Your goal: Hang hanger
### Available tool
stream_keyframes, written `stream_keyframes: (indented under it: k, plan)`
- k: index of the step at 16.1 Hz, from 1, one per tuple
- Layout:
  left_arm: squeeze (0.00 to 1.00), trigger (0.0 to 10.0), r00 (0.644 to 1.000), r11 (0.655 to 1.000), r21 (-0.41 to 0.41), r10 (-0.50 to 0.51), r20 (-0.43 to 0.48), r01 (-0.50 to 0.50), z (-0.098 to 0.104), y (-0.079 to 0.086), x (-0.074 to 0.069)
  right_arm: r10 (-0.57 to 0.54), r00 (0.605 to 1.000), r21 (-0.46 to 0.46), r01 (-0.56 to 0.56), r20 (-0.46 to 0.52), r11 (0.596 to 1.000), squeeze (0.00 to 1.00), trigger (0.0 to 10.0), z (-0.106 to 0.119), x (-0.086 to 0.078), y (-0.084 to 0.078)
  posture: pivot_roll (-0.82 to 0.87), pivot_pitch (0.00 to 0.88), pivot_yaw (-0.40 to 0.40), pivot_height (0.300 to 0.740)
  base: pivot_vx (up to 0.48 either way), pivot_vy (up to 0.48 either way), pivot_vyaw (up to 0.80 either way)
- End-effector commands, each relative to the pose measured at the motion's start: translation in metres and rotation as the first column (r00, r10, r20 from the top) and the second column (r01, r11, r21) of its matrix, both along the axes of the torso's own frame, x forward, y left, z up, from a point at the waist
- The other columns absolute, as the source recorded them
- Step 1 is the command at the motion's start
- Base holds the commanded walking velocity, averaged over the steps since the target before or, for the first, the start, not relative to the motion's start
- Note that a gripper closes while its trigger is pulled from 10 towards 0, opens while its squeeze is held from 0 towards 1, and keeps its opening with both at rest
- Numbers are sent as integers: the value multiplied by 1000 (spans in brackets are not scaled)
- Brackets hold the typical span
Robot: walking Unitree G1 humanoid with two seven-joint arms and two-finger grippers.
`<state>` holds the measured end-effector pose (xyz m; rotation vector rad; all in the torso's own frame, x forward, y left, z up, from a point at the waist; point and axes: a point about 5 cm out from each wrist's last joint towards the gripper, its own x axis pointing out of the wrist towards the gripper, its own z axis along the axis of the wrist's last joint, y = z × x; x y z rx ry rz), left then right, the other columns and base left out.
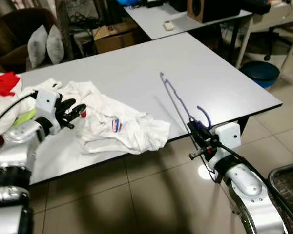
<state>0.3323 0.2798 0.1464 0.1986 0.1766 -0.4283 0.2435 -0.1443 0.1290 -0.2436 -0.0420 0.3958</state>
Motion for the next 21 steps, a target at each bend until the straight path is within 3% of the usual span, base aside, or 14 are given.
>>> stream_keyframes:
  k: [1, 3, 4, 7, 12, 16, 21]
  plan:
    - [0, 10000, 998, 998, 52, -34, -47, 36, -3, 9, -5, 7, 1000, -1, -7, 12, 1000, 0, 10000, 1, 1, 4, -178, 0, 228, 740, 0, 0, 0]
    - [0, 10000, 988, 986, 98, -124, -93, 132, -1, 18, -14, 16, 1000, 2, -16, 8, 1000, 0, 10000, 0, 0, 4, -167, 0, 228, 740, 0, 0, 0]
    - [0, 10000, 977, 969, 172, -155, -146, 179, -5, 23, -17, 23, 1000, 1, -23, 5, 1000, 0, 10000, -1, 0, 6, -162, 0, 225, 740, 0, 0, 0]
    - [0, 10000, 962, 955, 206, -170, -212, 214, -11, 29, -23, 45, 999, 2, -45, -1, 999, 0, 10000, -2, 1, 9, -151, 0, 220, 740, 0, 0, 0]
    - [0, 10000, 961, 970, 181, -111, -252, 159, -27, 24, -20, 60, 998, 3, -60, -7, 998, 0, 10000, -3, 2, 13, -138, 0, 209, 740, 0, 0, 0]
    - [0, 10000, 954, 988, 91, -91, -285, 121, -41, 12, -16, 73, 997, -2, -73, -11, 997, 0, 10000, -4, 3, 14, -142, 0, 211, 740, 0, 0, 0]
    - [0, 10000, 947, 978, 194, -15, -322, 82, -52, 13, -16, 68, 998, -8, -68, -11, 998, 0, 10000, -5, 1, 13, -156, 0, 222, 740, 0, 0, 0]
